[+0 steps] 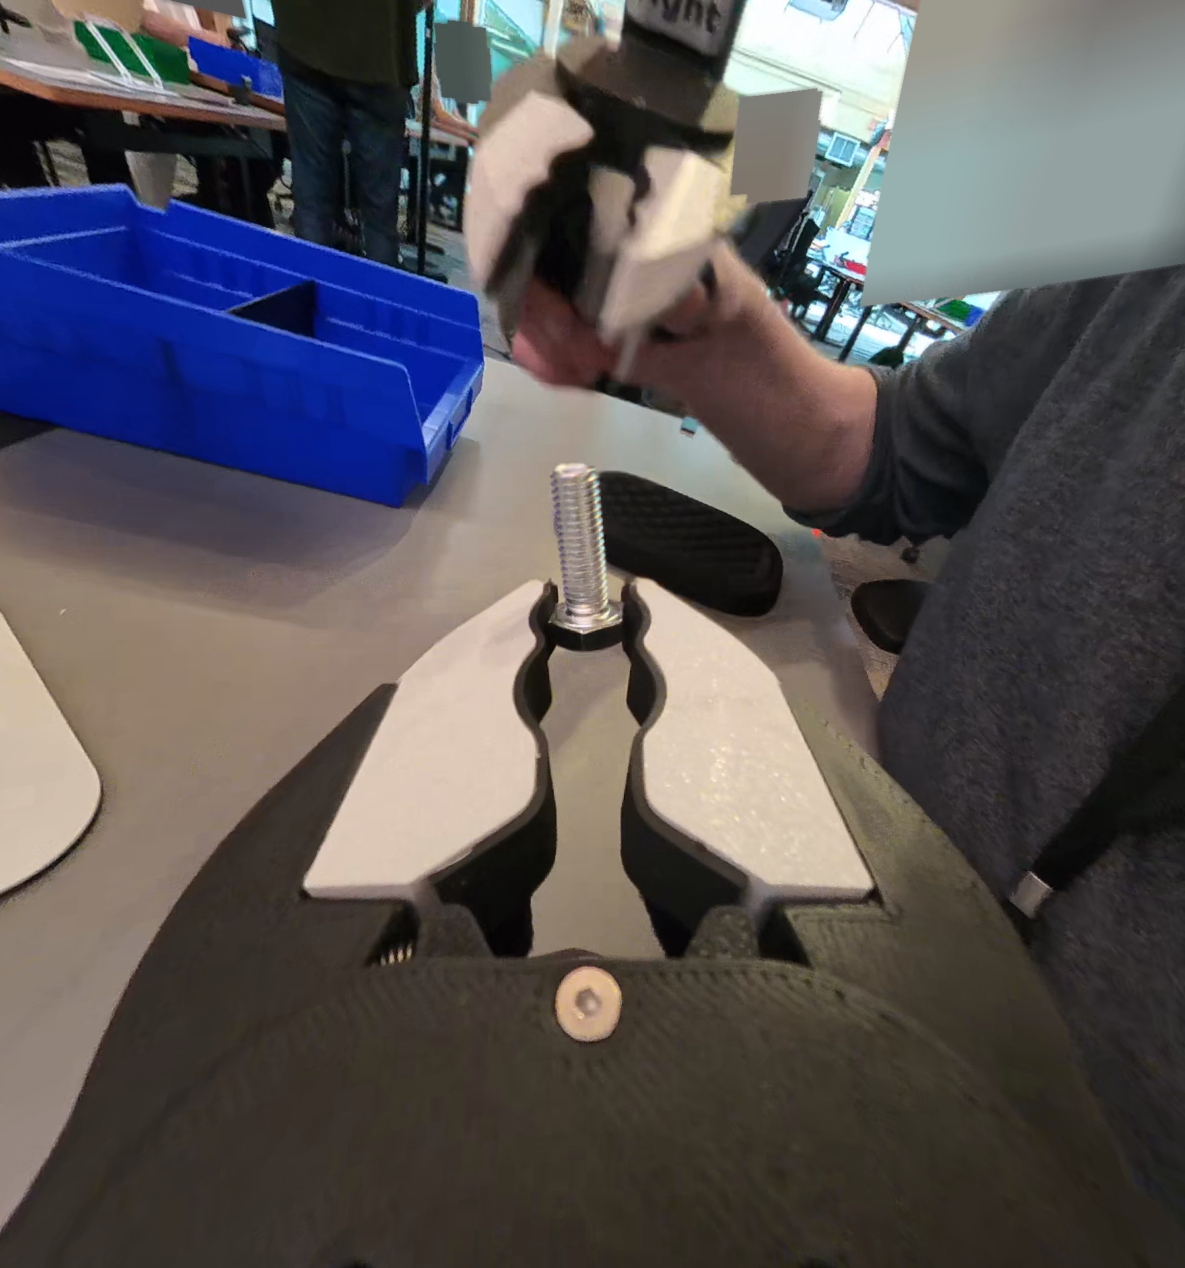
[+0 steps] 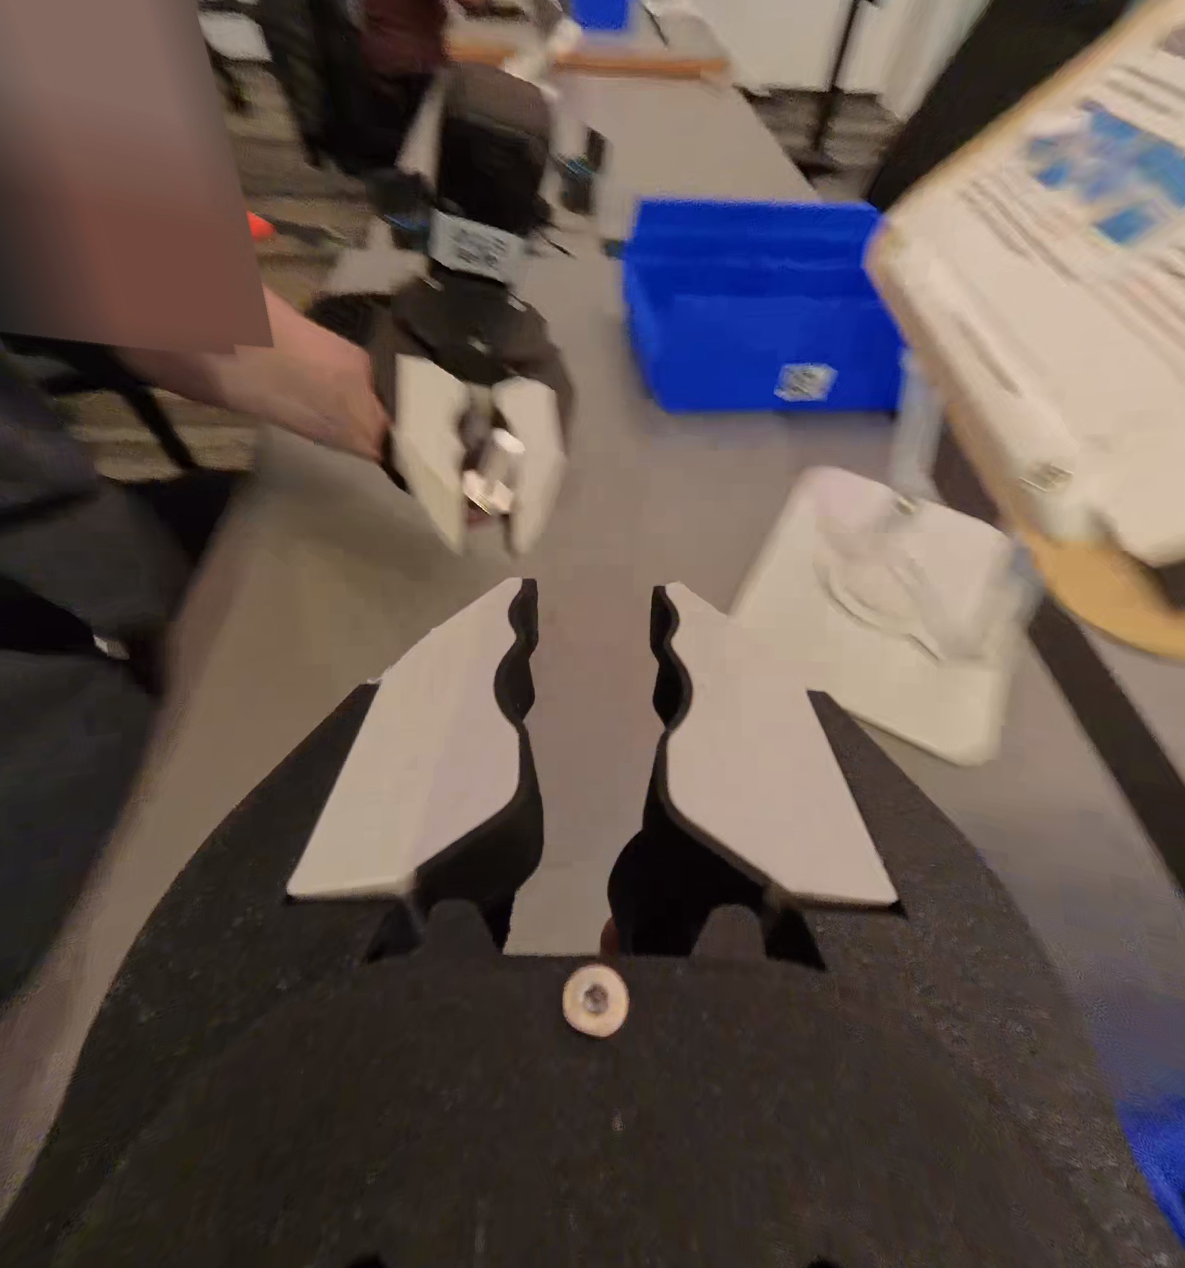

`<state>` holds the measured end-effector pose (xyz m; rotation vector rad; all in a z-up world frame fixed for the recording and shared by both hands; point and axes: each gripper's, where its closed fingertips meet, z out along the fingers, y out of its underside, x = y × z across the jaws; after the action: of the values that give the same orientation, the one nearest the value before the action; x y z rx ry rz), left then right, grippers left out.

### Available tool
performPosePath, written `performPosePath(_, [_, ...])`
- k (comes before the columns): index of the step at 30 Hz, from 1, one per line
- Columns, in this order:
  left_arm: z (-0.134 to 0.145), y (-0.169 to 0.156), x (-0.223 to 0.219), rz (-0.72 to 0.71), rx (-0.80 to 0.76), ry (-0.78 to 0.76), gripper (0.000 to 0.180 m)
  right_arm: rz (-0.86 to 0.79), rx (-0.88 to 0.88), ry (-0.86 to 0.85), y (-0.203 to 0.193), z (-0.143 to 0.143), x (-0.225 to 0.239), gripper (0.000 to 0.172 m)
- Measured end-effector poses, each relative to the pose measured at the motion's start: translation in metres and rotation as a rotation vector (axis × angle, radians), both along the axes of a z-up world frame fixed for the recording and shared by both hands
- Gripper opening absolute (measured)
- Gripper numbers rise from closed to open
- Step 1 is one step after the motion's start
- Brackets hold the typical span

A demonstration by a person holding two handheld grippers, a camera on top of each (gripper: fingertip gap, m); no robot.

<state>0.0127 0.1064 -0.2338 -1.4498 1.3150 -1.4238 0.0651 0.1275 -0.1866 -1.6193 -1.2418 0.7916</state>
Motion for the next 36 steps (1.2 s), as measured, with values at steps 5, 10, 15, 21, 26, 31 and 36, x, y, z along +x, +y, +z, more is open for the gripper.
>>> performPosePath(5, [0.008, -0.004, 0.01, 0.007, 0.071, -0.001, 0.018, 0.072, -0.108, 0.204, -0.009, -0.007, -0.067, 0.028])
performPosePath(10, [0.011, -0.005, 0.01, 0.008, 0.083, -0.012, 0.018, 0.127, -0.158, 0.283, -0.014, -0.01, -0.078, 0.009])
performPosePath(15, [0.019, -0.001, 0.012, 0.032, 0.09, -0.057, 0.019, 0.121, -0.167, 0.319, -0.012, -0.003, -0.07, 0.009])
performPosePath(21, [0.029, 0.023, -0.009, 0.134, 0.136, -0.043, 0.015, -0.112, 0.027, 0.229, 0.044, 0.036, 0.014, 0.009])
performPosePath(26, [0.01, 0.054, -0.033, 0.269, 0.121, 0.055, 0.0, -0.529, 0.07, -0.066, 0.146, 0.029, 0.16, 0.009])
performPosePath(31, [-0.004, 0.082, -0.062, 0.394, 0.112, 0.097, 0.0, -0.748, -0.116, -0.271, 0.208, -0.031, 0.253, 0.01])
performPosePath(36, [-0.01, 0.097, -0.086, 0.46, 0.067, 0.119, 0.013, -0.811, -0.34, -0.404, 0.226, -0.091, 0.287, 0.009])
